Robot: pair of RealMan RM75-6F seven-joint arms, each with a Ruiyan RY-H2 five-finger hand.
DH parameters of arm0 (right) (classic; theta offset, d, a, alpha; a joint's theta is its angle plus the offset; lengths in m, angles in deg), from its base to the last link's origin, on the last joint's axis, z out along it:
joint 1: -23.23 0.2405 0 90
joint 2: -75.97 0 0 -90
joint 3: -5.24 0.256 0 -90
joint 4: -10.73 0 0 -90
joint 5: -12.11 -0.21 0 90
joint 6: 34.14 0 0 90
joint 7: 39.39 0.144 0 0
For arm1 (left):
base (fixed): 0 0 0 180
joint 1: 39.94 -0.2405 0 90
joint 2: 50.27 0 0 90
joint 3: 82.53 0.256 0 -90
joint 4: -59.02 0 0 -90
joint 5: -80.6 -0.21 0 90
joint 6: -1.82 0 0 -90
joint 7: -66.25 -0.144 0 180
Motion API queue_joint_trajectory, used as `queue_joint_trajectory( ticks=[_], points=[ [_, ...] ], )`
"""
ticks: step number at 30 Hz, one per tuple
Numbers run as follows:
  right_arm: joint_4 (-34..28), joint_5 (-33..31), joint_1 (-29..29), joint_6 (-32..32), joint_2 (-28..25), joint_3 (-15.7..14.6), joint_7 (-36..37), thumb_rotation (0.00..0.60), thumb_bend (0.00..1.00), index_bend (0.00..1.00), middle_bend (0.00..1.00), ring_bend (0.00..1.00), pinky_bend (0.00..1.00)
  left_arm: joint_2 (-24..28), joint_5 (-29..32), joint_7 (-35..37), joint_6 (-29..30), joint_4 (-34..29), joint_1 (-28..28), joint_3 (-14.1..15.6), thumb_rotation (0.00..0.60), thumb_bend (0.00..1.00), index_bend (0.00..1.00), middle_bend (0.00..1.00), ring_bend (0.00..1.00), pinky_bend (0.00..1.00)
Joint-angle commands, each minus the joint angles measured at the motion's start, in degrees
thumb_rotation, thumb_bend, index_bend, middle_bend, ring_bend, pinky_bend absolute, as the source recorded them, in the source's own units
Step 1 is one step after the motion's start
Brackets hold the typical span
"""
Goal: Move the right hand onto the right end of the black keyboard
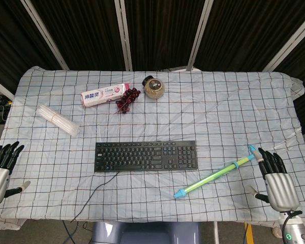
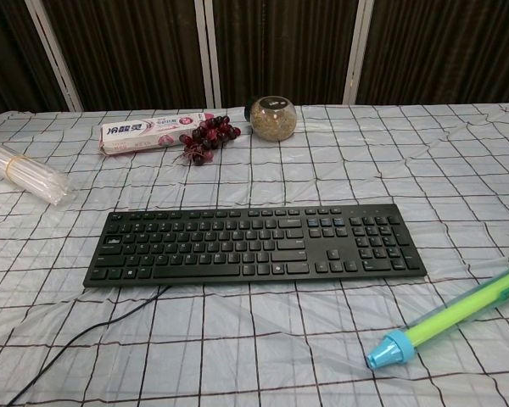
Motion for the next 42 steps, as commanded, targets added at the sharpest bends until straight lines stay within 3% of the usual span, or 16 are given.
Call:
queue_joint_trajectory(
  ticks=[1, 14, 15, 17, 19, 22, 25, 29, 32, 42],
  points=[
    [-0.2, 0.0, 0.1, -0.2, 0.0, -0.1, -0.2, 0.600, 0.15, 0.00, 0.00, 0.00, 0.00, 0.0, 0.1, 0.0, 0.0, 0.0, 0.0, 0.0, 0.600, 0.08, 0.00, 0.00, 0.00, 0.00],
    [-1.0, -0.4, 0.2, -0.6, -0.5, 0.0, 0.3, 0.600, 0.15, 0.00, 0.03, 0.01, 0.01, -0.1, -0.2, -0.8, 0.4, -0.2, -0.2, 0.1, 0.600, 0.08, 0.00, 0.00, 0.00, 0.00],
    [-1.2, -0.5, 0.2, -0.7, -0.6, 0.1, 0.4, 0.600, 0.15, 0.00, 0.11, 0.06, 0.07, -0.1, -0.2, -0.8, 0.4, -0.1, -0.2, 0.0, 0.600, 0.08, 0.00, 0.00, 0.00, 0.00],
    [-2.1, -0.9, 0.7, -1.1, -0.9, 0.6, 0.7, 0.600, 0.15, 0.00, 0.34, 0.26, 0.29, -0.1, 0.0, -0.7, 0.3, -0.2, -0.1, 0.0, 0.600, 0.08, 0.00, 0.00, 0.00, 0.00],
    [-3.1, -1.6, 1.2, -1.9, -1.3, 1.0, 0.9, 0.600, 0.16, 0.01, 0.61, 0.53, 0.54, -0.1, 0.1, -0.7, 0.3, -0.2, -0.1, -0.1, 0.600, 0.08, 0.00, 0.00, 0.00, 0.00],
    [-7.2, -4.9, 2.8, -5.8, -2.3, 1.6, 1.4, 0.600, 0.22, 0.03, 0.77, 0.70, 0.67, -0.2, 0.3, -0.7, 0.2, -0.1, -0.1, -0.2, 0.600, 0.08, 0.00, 0.00, 0.00, 0.00],
    [-10.5, -8.2, 4.9, -9.9, -2.8, 2.3, -1.1, 0.600, 0.31, 0.06, 0.85, 0.77, 0.72, -0.3, 0.3, -0.8, 0.3, 0.0, -0.1, -0.3, 0.600, 0.08, 0.00, 0.00, 0.00, 0.00],
    [-12.7, -12.6, 7.9, -14.5, -1.1, 2.8, -7.6, 0.600, 0.38, 0.08, 0.89, 0.82, 0.75, -0.4, 0.3, -0.8, 0.4, 0.1, -0.1, -0.3, 0.600, 0.08, 0.00, 0.00, 0.00, 0.00],
    [-15.1, -20.1, 10.8, -18.4, 1.8, 3.2, -15.4, 0.600, 0.41, 0.09, 0.90, 0.84, 0.75, -0.3, 0.3, -0.6, 0.4, 0.1, -0.1, -0.3, 0.600, 0.08, 0.00, 0.00, 0.00, 0.00],
    [-13.9, -33.8, 16.2, -18.6, 14.0, 5.4, -24.5, 0.600, 0.47, 0.11, 0.91, 0.85, 0.76, -0.1, 0.3, 0.2, 0.1, 0.2, 0.0, -0.3, 0.600, 0.08, 0.00, 0.00, 0.00, 0.00]
  ],
)
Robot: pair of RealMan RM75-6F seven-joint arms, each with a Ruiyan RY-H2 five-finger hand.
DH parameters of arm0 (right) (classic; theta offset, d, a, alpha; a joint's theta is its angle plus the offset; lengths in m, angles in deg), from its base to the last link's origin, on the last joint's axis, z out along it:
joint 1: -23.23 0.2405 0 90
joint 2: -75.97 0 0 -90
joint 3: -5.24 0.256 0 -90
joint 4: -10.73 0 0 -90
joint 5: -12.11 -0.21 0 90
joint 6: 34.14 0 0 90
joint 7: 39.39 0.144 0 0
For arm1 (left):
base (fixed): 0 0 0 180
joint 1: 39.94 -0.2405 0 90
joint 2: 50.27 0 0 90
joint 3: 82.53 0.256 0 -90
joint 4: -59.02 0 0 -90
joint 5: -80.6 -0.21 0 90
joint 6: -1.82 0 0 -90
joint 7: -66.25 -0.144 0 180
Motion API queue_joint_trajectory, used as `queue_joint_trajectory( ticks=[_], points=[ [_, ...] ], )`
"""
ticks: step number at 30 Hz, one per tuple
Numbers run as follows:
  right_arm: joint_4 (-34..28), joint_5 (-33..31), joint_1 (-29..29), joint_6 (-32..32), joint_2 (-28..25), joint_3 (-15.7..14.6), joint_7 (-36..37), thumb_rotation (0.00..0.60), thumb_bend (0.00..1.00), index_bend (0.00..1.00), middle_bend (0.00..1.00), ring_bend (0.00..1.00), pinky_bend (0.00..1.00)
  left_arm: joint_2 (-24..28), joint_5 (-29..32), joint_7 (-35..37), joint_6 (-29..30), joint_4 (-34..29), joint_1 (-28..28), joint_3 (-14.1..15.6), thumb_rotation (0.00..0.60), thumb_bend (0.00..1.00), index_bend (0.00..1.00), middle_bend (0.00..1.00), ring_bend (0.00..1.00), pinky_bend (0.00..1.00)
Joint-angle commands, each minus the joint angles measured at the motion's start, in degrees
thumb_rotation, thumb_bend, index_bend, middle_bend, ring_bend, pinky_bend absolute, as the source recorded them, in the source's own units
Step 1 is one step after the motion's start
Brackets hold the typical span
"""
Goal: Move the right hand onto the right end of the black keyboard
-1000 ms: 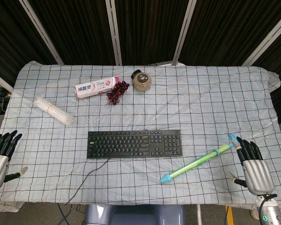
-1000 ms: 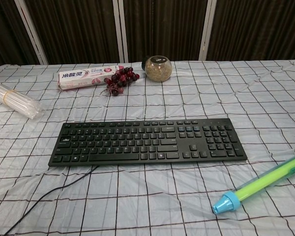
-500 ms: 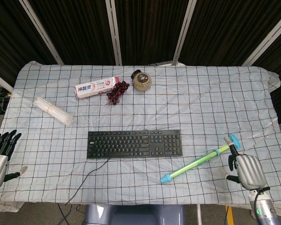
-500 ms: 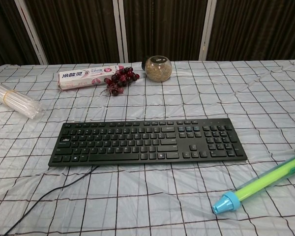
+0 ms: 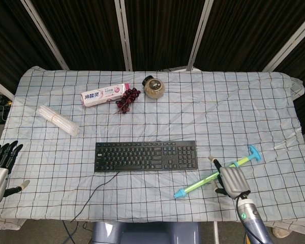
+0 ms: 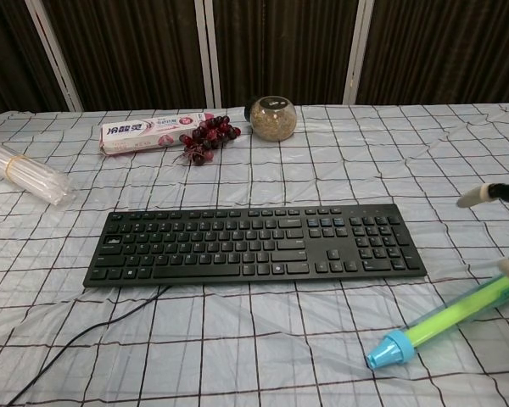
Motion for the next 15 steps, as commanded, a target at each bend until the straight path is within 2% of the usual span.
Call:
queue_joint_trajectory(
  ticks=[1, 9, 15],
  points=[
    [1.1, -4.8, 2.7, -0.3, 4.6, 1.3, -3.3, 0.600, 0.47, 0.11, 0.91, 0.86, 0.76, 0.0, 0.0, 0.1, 0.0, 0.0, 0.0, 0.0, 0.600, 0.08, 0.00, 0.00, 0.00, 0.00],
    [2.9, -12.1, 6.4, 0.9, 10.3, 3.5, -6.0, 0.600, 0.53, 0.12, 0.92, 0.87, 0.77, 0.0, 0.2, 0.1, -0.1, -0.1, 0.0, 0.0, 0.600, 0.08, 0.00, 0.00, 0.00, 0.00],
    [4.2, -17.9, 9.4, 1.0, 11.9, 5.4, -7.6, 0.600, 0.57, 0.12, 0.94, 0.88, 0.78, 0.1, 0.3, 0.3, -0.1, -0.1, 0.0, 0.0, 0.600, 0.08, 0.00, 0.00, 0.00, 0.00]
  ],
)
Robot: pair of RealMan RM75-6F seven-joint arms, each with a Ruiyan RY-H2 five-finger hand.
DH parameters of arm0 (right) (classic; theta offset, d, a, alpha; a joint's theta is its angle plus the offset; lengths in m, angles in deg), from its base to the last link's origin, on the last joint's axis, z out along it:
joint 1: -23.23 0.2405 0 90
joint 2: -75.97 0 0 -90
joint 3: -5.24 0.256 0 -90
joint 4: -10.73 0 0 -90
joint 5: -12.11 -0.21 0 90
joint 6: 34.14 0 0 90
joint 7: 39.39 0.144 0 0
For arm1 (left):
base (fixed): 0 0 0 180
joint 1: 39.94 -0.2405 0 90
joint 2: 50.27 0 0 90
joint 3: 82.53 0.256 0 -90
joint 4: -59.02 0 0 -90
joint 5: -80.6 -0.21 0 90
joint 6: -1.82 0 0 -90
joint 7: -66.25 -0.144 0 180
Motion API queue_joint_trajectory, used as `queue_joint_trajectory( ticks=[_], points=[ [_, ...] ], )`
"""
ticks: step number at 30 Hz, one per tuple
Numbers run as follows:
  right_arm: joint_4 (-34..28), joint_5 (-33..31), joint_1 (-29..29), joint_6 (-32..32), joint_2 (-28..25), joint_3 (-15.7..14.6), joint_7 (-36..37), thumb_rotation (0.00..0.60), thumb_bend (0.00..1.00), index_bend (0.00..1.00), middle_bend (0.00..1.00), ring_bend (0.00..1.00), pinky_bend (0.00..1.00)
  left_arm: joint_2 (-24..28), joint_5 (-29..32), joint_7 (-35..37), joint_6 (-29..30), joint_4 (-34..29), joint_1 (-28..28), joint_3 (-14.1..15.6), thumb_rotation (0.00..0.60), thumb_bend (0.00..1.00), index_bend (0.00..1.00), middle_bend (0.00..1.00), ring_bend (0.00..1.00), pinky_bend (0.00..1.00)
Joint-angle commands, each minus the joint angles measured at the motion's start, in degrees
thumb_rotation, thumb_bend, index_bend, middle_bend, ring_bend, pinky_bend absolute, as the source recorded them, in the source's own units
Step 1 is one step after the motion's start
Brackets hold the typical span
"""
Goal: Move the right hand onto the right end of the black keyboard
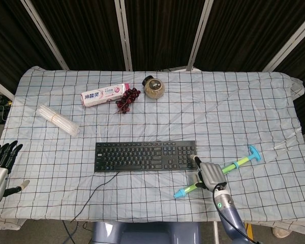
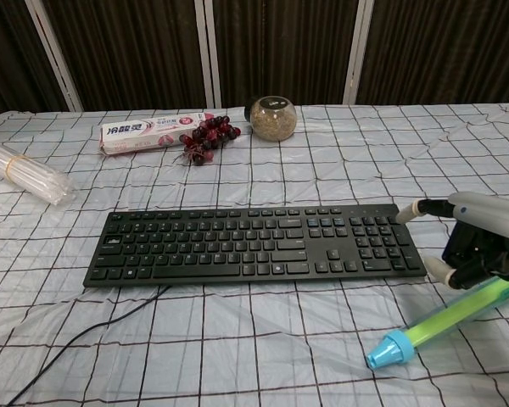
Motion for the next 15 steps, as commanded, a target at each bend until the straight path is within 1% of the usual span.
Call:
queue_joint_trajectory(
  ticks=[1, 15],
  points=[
    [0.9, -3.7, 2.0, -0.1, 0.9, 1.4, -1.1, 0.600, 0.57, 0.12, 0.94, 0.88, 0.78, 0.0, 0.0, 0.0, 0.0, 0.0, 0.0, 0.0, 0.600, 0.08, 0.00, 0.00, 0.00, 0.00],
    [2.8, -14.7, 7.4, 0.6, 1.9, 2.6, -4.5, 0.600, 0.58, 0.12, 0.94, 0.89, 0.78, 0.1, 0.0, 0.3, -0.3, 0.1, 0.1, 0.1, 0.600, 0.08, 0.00, 0.00, 0.00, 0.00]
  ],
)
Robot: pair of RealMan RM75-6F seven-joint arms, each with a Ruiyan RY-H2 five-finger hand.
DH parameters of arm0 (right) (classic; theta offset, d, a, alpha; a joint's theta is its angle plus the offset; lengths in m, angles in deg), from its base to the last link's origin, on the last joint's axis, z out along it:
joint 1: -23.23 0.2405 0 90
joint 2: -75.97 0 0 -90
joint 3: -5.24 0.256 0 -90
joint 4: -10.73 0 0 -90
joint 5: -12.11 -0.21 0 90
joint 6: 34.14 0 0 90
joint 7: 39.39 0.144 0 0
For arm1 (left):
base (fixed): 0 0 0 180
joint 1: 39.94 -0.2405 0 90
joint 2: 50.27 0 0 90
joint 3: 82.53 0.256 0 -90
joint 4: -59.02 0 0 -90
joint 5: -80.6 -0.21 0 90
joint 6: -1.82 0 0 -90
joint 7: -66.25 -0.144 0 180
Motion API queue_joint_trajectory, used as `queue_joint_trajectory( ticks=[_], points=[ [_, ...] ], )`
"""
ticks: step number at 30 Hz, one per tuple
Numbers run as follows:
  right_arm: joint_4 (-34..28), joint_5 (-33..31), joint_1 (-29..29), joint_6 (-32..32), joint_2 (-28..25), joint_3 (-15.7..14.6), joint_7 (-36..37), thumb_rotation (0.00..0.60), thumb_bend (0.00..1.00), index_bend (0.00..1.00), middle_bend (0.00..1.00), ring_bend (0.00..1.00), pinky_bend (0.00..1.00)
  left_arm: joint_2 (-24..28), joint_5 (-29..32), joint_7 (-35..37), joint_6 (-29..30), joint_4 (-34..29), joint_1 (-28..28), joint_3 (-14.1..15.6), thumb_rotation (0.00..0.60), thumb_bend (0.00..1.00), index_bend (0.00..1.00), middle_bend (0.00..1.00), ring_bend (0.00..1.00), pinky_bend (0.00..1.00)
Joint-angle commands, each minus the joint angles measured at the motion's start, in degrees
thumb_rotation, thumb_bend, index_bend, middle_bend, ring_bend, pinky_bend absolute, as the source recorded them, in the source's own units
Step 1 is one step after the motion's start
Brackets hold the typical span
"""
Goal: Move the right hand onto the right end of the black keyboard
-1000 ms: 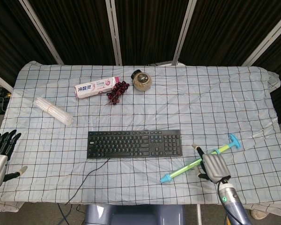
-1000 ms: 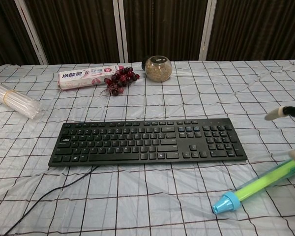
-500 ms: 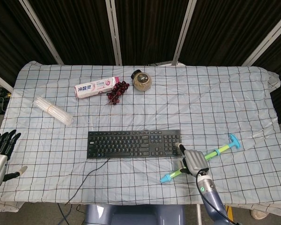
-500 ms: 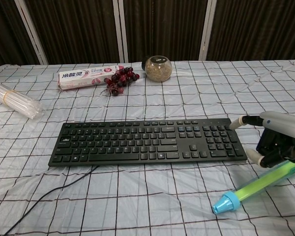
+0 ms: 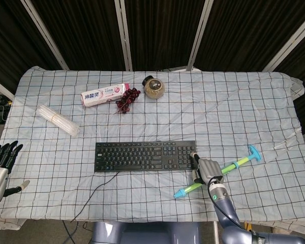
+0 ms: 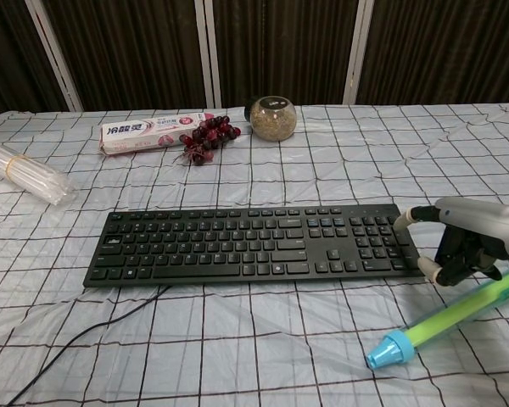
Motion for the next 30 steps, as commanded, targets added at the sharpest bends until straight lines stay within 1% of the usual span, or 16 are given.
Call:
queue_joint_trajectory(
  ticks=[1, 5, 13, 30],
  points=[
    [0.4, -2.2, 1.4, 0.3, 0.2, 0.6, -0.6, 0.600, 0.58, 0.12, 0.94, 0.89, 0.78, 0.0, 0.0, 0.1, 0.0, 0.0, 0.0, 0.0, 0.600, 0.08, 0.00, 0.00, 0.00, 0.00],
    [0.9, -4.3, 2.7, 0.3, 0.4, 0.9, -0.5, 0.600, 0.58, 0.12, 0.94, 0.89, 0.78, 0.1, 0.1, 0.3, -0.1, 0.0, 0.1, 0.0, 0.600, 0.08, 0.00, 0.00, 0.00, 0.00],
    [1.9, -6.1, 4.1, 0.3, 0.8, 1.1, 0.0, 0.600, 0.58, 0.12, 0.94, 0.89, 0.78, 0.1, 0.1, 0.4, -0.1, 0.0, 0.0, 0.0, 0.600, 0.08, 0.00, 0.00, 0.00, 0.00],
    [3.9, -8.6, 5.7, 1.0, 2.8, -0.5, 0.8, 0.600, 0.59, 0.13, 0.94, 0.89, 0.78, 0.1, 0.1, 0.7, 0.0, 0.1, 0.1, 0.0, 0.600, 0.08, 0.00, 0.00, 0.00, 0.00]
  ],
)
